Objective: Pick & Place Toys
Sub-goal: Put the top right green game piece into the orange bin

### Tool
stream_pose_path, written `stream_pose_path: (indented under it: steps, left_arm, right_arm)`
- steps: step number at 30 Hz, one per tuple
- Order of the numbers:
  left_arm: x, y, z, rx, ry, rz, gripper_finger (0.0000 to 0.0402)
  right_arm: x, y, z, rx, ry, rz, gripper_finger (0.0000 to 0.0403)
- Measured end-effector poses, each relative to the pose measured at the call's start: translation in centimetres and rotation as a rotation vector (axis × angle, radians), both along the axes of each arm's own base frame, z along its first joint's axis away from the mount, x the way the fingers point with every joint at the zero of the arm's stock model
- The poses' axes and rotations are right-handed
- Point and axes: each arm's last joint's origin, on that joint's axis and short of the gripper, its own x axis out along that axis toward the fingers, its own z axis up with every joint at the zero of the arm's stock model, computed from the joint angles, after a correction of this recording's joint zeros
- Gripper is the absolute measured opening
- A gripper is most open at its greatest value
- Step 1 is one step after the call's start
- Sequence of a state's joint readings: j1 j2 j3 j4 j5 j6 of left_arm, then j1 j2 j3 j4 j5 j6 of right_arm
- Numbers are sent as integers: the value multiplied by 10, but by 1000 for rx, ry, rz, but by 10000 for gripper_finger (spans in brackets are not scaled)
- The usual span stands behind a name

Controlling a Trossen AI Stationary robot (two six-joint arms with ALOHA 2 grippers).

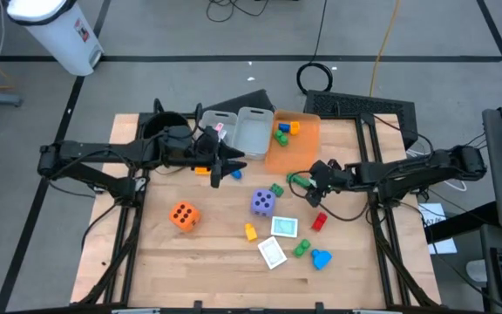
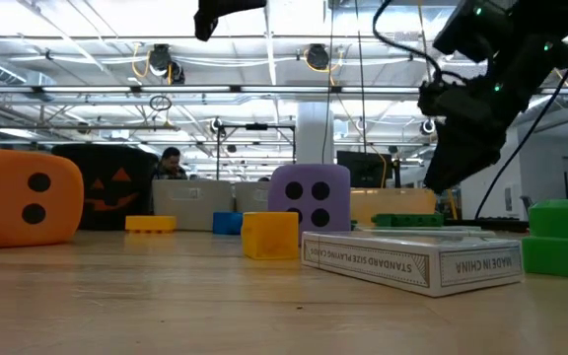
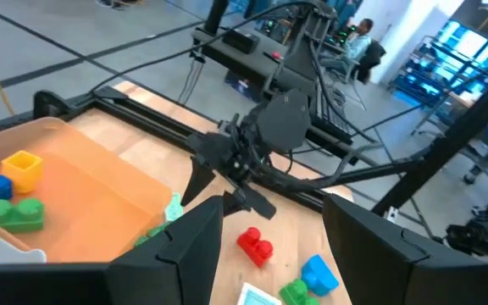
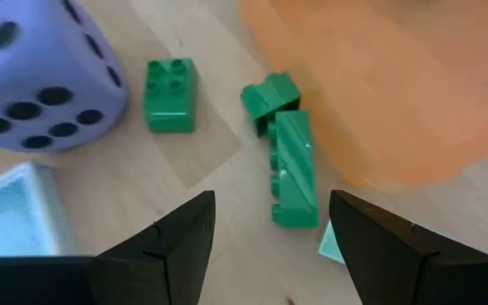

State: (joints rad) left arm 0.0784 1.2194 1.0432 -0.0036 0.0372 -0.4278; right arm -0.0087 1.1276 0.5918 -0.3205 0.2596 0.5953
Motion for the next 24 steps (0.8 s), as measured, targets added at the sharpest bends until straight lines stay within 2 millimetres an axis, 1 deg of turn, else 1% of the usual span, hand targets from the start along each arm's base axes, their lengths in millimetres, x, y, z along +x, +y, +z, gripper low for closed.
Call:
stream_pose_path:
  steps: [3,7,16,20,24]
  left_arm:
    - [0,1,0,4,0,20,214]
    - [0,1,0,1,1,22,214]
    - [0,1,0,-1,1,21,214]
    - [0,0,0,-6,4,13,214]
    - [0,0,-2,-7,19,13,214]
  right_arm:
    - [1,-4,-10,7,37,-27,220]
    - [5,-6,-17,10,63,-43,215]
    - [17,-6,-38,39,112,-60,212]
    - [20,-6,-43,66,110,-75,196]
    - [20,-6,-43,77,104,-94,163]
